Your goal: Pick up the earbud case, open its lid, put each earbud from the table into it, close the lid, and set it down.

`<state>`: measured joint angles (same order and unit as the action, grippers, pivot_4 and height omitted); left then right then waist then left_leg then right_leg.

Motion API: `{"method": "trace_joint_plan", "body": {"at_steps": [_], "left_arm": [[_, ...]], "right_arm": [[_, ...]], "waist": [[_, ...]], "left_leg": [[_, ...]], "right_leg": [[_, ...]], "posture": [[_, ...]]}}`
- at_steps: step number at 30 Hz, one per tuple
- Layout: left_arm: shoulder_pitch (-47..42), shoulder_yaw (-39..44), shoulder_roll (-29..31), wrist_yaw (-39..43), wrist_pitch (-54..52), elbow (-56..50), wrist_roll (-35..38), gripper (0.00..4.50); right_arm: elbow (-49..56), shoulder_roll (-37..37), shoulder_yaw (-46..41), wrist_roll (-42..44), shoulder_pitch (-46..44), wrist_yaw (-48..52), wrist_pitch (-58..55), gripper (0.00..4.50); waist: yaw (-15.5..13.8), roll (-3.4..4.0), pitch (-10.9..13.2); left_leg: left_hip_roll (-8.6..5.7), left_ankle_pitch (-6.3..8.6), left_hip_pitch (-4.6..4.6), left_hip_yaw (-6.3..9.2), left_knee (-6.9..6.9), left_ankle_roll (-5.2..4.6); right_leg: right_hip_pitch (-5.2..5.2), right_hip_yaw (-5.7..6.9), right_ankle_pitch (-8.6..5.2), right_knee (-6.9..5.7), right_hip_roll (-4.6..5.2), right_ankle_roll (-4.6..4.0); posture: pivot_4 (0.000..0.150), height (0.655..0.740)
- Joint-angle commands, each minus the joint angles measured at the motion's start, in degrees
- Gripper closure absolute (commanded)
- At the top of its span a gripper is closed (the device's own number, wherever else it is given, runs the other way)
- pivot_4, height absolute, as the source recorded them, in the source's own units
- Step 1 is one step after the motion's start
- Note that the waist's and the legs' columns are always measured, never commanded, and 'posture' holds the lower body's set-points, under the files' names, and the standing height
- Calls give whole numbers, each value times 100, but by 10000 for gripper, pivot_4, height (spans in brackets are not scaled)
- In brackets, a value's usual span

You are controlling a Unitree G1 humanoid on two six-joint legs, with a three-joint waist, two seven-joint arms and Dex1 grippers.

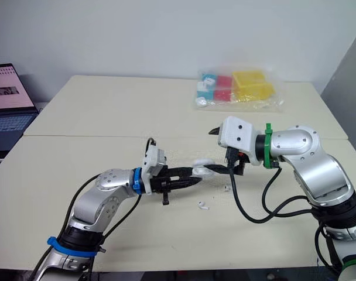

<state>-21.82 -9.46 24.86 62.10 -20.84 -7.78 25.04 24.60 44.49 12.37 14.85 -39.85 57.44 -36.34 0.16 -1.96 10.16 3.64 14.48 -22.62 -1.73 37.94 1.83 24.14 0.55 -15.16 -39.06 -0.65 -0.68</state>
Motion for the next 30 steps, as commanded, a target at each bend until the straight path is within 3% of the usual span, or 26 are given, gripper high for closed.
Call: {"method": "trace_joint_plan", "body": {"at_steps": [1, 6, 12, 17, 25, 30], "left_arm": [[-37, 10, -17, 38, 120, -129, 50, 37650], [-19, 69, -30, -65, 112, -79, 36, 37650], [11, 462, 73, -437, 277, 188, -72, 37650], [183, 572, 387, -419, 553, 241, -265, 37650], [271, 561, 416, -471, 646, 82, -331, 37649], [356, 563, 424, -507, 609, -29, -320, 37650]], "right_arm": [[72, 75, -215, 77, -140, 22, -9, 0], [183, 229, -436, 488, -129, 230, -368, 0], [323, 936, -850, 1108, 123, 610, -1053, 0], [158, 1236, 48, 386, 244, 193, -1443, 0], [-854, 307, 1542, -484, -11, -74, -1320, 0], [-1280, 58, 1702, -733, 13, 10, -985, 0]], "waist": [[0, 0, 0], [0, 0, 0], [-3, 0, 0], [34, 4, -2], [29, 4, -1], [14, 5, -1]], "left_leg": [[0, 0, 0, 0, 0, 0], [0, 0, 0, 2, -1, 0], [0, 0, -1, 1, -1, -1], [2, 1, 8, -3, -6, -1], [3, 1, 4, -4, -5, -1], [2, 0, -15, -1, -3, -1]], "right_leg": [[0, 0, 0, 0, 0, 0], [0, 2, 0, 0, 0, 0], [0, 2, 0, 4, 1, 0], [0, -4, 0, 2, 1, 0], [3, -2, 1, 2, 0, -2], [15, 1, 1, 5, 1, -2]], "posture": [[1500, 7400], [1500, 7400], [1500, 7400], [1500, 7400], [1500, 7400], [1500, 7400]]}}
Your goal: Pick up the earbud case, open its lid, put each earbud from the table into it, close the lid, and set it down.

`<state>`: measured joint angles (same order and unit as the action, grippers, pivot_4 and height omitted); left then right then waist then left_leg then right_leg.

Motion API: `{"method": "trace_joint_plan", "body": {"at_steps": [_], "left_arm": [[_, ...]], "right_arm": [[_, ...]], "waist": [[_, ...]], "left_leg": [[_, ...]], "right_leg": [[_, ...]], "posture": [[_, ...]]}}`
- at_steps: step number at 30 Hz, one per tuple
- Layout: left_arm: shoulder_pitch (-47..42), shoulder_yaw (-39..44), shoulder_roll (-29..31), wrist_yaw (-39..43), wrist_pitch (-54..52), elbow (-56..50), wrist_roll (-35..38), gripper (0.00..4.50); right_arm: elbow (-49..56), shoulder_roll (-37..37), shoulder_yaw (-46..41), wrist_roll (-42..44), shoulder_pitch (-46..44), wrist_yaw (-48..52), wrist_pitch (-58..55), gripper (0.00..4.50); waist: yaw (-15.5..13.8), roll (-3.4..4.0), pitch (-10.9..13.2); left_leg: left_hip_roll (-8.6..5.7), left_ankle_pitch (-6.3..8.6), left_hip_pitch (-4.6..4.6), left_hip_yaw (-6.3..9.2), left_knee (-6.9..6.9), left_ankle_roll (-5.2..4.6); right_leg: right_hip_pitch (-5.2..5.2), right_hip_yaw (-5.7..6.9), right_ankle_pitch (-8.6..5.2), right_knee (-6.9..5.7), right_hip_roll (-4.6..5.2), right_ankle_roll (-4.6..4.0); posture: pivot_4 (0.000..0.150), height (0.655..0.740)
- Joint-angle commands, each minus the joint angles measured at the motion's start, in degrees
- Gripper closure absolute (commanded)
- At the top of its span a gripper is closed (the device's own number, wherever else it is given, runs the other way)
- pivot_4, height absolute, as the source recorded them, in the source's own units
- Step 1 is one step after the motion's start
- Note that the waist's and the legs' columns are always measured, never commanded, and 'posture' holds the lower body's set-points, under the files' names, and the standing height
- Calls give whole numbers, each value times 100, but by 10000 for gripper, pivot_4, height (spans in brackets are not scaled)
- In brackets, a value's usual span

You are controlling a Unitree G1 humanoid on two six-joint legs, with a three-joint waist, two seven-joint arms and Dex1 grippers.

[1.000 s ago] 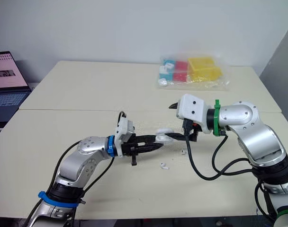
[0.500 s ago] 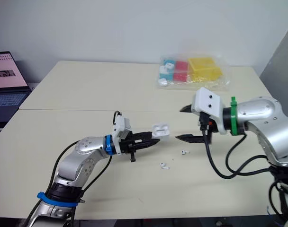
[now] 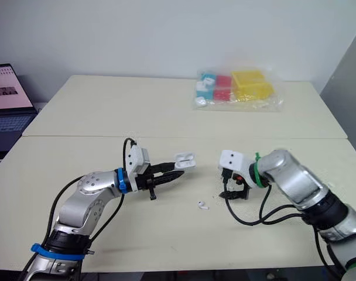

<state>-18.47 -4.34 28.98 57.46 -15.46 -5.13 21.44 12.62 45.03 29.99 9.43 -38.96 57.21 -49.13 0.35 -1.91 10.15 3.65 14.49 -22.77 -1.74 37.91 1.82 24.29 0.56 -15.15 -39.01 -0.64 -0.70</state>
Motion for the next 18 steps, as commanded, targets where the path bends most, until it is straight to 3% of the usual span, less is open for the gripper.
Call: {"method": "trace_joint_plan", "body": {"at_steps": [1, 7, 9, 12, 18], "left_arm": [[30, 52, 15, -49, 68, -304, 44, 37650], [51, 60, 46, -77, 47, -335, 39, 37650], [41, 59, 43, -81, 44, -328, 37, 37650], [10, 54, 33, -77, 59, -288, 29, 37650], [-12, 48, 21, -67, 67, -258, 26, 37650]], "right_arm": [[-135, -18, -56, -229, -64, 36, 354, 0], [-475, 60, -91, -360, 142, 264, 685, 0], [-480, 47, -112, -402, 222, 302, 777, 3452], [-560, 8, -112, -509, 292, 293, 931, 11065], [-555, -29, -155, -522, 342, 312, 938, 32078]], "waist": [[-13, 0, 0], [-14, 0, 0], [-14, 0, 0], [-13, 0, 0], [-12, 0, 0]], "left_leg": [[0, 0, -1, 0, 1, 0], [0, 0, 1, 1, 1, 0], [1, 0, 3, 2, 1, 0], [1, 0, 5, 1, 1, 0], [0, 0, 17, 1, 2, 0]], "right_leg": [[0, 0, 0, 1, 0, 0], [-2, 3, 0, 1, 1, 0], [-2, 4, 0, 0, 0, 0], [-3, 2, 0, 0, -1, 0], [-15, 2, 7, -1, 0, 3]], "posture": [[1500, 7400], [1500, 7400], [1500, 7400], [1500, 7400], [1500, 7400]]}}
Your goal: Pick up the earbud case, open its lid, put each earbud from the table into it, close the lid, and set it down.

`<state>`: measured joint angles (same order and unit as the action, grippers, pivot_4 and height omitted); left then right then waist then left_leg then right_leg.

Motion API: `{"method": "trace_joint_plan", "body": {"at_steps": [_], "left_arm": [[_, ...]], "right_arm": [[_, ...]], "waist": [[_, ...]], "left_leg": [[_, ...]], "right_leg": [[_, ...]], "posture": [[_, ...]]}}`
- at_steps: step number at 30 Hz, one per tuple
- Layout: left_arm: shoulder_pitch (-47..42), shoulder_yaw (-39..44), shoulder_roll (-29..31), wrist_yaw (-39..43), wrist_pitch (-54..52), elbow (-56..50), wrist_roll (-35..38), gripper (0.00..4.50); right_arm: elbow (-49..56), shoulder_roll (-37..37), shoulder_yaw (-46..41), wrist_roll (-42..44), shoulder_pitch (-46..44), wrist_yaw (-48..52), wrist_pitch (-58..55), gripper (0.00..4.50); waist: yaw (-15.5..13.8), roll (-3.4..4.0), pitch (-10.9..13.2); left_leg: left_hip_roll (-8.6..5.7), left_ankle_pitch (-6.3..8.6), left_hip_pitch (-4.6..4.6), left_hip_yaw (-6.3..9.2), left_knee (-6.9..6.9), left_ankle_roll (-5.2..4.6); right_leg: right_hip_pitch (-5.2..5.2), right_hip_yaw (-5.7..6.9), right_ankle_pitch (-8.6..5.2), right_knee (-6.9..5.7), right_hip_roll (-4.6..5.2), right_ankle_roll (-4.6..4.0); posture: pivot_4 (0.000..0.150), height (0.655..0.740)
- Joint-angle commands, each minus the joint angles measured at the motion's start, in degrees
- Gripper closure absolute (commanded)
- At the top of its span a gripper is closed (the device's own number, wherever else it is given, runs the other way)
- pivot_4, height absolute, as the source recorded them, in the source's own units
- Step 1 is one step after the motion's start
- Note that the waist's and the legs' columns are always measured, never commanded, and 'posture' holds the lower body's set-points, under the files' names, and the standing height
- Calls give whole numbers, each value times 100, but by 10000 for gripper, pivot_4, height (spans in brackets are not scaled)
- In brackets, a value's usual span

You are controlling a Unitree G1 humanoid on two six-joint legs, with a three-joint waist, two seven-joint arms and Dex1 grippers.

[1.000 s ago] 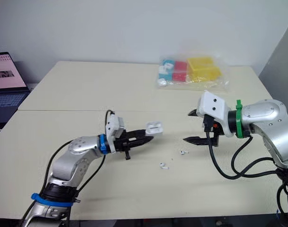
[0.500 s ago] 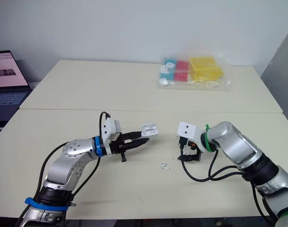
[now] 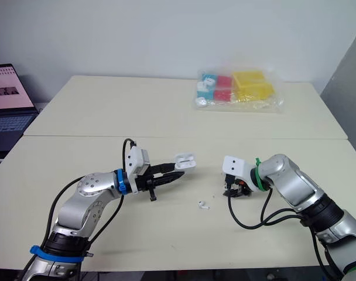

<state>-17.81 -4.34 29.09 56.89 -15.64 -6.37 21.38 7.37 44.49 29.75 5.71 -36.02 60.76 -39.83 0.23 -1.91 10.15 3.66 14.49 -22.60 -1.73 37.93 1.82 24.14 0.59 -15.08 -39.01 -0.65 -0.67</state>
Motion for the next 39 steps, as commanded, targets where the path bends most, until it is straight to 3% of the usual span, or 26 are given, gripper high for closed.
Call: {"method": "trace_joint_plan", "body": {"at_steps": [1, 3, 8, 18, 22, 29, 30, 38, 39], "left_arm": [[-83, 47, 7, -12, 84, -127, 30, 37650], [-75, 35, 6, -7, 104, -117, 14, 37650], [-41, 27, 1, -20, 97, -146, 6, 37650], [238, 69, 57, -104, 19, -426, 39, 37650], [312, 71, 101, -118, -63, -510, 79, 37650], [327, 41, 118, -106, -110, -533, 94, 37649], [330, 30, 112, -106, -118, -534, 95, 37650], [454, 15, 87, -167, -176, -639, 118, 37650], [478, 19, 88, -179, -184, -651, 114, 37650]], "right_arm": [[-6, 44, -132, -152, 69, -26, 10, 35451], [64, 116, -149, -138, 107, 39, 13, 40669], [384, 564, -278, -78, 206, 460, 230, 40658], [288, 2534, -692, -573, 1296, 1340, 1983, 40659], [186, 2754, -1011, -527, 1774, 1350, 2156, 40659], [254, 2513, -1137, -595, 1886, 1354, 1894, 40659], [254, 2512, -1121, -628, 1885, 1386, 1854, 33355], [544, 2438, -1469, -590, 1772, 1389, 1511, 6337], [658, 2482, -1571, -504, 1794, 1419, 1423, 6214]], "waist": [[0, 0, 0], [0, 0, 0], [-30, 0, 0], [-13, 1, 1], [-11, 1, 1], [-10, 0, 1], [-8, 0, 0], [-10, 1, 1], [-11, 1, 1]], "left_leg": [[0, 0, 1, 0, 0, 0], [0, 0, 1, 0, 1, 0], [-3, 0, -6, 0, 0, 0], [-2, 0, -3, -4, -4, 0], [-1, 0, 9, -7, -3, 1], [-1, 0, 14, -9, -2, 1], [-1, 0, 15, -10, -2, 1], [-1, 0, 12, -9, -4, 1], [-1, 0, 11, -10, -4, 1]], "right_leg": [[0, 0, 2, 0, 0, -1], [-1, 0, 5, -1, 0, -1], [1, 1, 5, 3, 1, 0], [3, 0, 2, 9, 4, -1], [-3, -2, 3, 4, 4, -1], [-8, -4, 3, 3, 4, -1], [-8, -6, 3, 3, 4, 0], [-6, -6, 3, 3, 4, -1], [-6, -6, 3, 3, 4, -1]], "posture": [[1500, 7400], [1500, 7400], [1500, 7400], [1500, 7400], [1500, 7400], [1500, 7400], [1500, 7400], [1500, 7400], [1500, 7400]]}}
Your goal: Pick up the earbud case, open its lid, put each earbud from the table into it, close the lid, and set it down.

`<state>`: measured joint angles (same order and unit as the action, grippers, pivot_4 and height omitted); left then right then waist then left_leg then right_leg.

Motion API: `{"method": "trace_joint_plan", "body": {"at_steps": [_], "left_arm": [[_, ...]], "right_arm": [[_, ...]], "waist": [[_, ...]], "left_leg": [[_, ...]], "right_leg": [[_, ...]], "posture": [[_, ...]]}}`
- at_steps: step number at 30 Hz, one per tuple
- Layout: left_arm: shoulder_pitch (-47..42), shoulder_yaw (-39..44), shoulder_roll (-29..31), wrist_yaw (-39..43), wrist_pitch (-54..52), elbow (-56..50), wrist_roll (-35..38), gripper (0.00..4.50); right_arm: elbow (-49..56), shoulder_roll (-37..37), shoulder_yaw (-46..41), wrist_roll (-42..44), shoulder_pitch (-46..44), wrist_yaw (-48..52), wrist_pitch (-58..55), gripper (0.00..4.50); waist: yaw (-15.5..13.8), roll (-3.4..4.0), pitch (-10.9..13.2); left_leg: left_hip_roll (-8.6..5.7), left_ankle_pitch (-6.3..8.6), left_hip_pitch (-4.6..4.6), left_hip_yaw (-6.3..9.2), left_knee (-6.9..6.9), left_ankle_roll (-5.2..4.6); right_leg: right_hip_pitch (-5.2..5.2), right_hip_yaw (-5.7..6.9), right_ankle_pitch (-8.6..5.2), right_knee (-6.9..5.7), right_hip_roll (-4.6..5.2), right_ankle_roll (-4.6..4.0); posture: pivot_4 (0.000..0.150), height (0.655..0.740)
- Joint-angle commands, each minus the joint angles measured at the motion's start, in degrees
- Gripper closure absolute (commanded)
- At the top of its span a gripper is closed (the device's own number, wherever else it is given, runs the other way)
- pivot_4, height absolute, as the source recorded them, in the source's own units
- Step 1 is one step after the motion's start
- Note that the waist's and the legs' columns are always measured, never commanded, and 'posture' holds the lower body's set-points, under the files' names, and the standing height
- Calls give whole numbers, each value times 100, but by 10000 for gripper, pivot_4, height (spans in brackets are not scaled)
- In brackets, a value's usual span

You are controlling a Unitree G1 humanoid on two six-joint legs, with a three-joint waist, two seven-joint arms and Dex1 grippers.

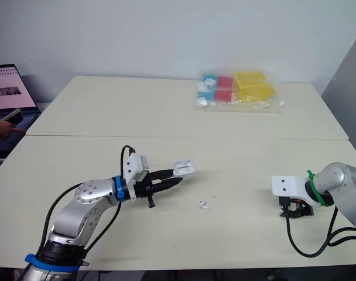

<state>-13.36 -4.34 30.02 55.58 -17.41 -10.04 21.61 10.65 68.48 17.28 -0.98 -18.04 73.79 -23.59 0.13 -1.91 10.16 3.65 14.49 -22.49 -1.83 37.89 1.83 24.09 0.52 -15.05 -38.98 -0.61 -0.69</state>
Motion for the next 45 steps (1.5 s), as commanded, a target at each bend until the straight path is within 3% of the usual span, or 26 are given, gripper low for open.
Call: {"method": "trace_joint_plan", "body": {"at_steps": [1, 4, 9, 22, 34, 38, 43, 45], "left_arm": [[53, 30, -4, -58, -10, -287, 88, 37650], [95, 56, 3, -100, -3, -293, 58, 37650], [154, 47, 11, -179, 19, -317, 28, 37650], [330, -104, -32, -355, 117, -436, -111, 37650], [435, -137, -55, -427, 86, -529, -106, 37650], [429, -158, -76, -433, 90, -518, -109, 37650], [392, -174, -88, -426, 107, -464, -112, 37650], [364, -184, -98, -421, 120, -429, -116, 37650]], "right_arm": [[515, 150, -454, 318, 26, 185, -395, 6214], [1026, 309, -769, 582, 145, 231, -959, 6214], [1694, 667, -565, 198, 220, -111, -2083, 6214], [1178, 179, 504, -641, -285, -244, -1772, 6214], [1013, 102, 562, -761, -304, -99, -1750, 6214], [1068, 77, 536, -752, -267, -107, -1795, 18393], [1104, 82, 511, -745, -253, -85, -1819, 36681], [1137, 92, 492, -725, -249, -74, -1835, 41358]], "waist": [[0, 1, 1], [-3, 3, 2], [-3, 3, 2], [3, 4, 2], [2, 3, 2], [6, 3, 1], [8, 3, 1], [8, 3, 1]], "left_leg": [[0, 0, -1, 0, 0, 0], [0, 0, 0, 2, 0, 0], [2, 0, 1, 1, 1, 0], [-2, 0, 1, 0, 1, 0], [-2, 0, 1, -1, 2, 0], [-2, 0, 1, -1, 3, 0], [-2, 0, 5, -3, 7, 0], [-2, 0, 5, -4, 8, 0]], "right_leg": [[1, -1, 0, 0, 0, 0], [0, 2, 0, 0, 0, 0], [1, 2, 0, -1, 4, 0], [2, 2, 0, -2, 10, 1], [1, 2, 0, 0, 6, 1], [-1, 1, 1, -1, 6, 2], [-2, -3, 9, -1, 6, 8], [-2, -3, 10, -1, 6, 8]], "posture": [[1500, 7400], [1500, 7400], [1500, 7400], [1500, 7400], [1500, 7400], [1500, 7400], [1500, 7400], [1500, 7400]]}}
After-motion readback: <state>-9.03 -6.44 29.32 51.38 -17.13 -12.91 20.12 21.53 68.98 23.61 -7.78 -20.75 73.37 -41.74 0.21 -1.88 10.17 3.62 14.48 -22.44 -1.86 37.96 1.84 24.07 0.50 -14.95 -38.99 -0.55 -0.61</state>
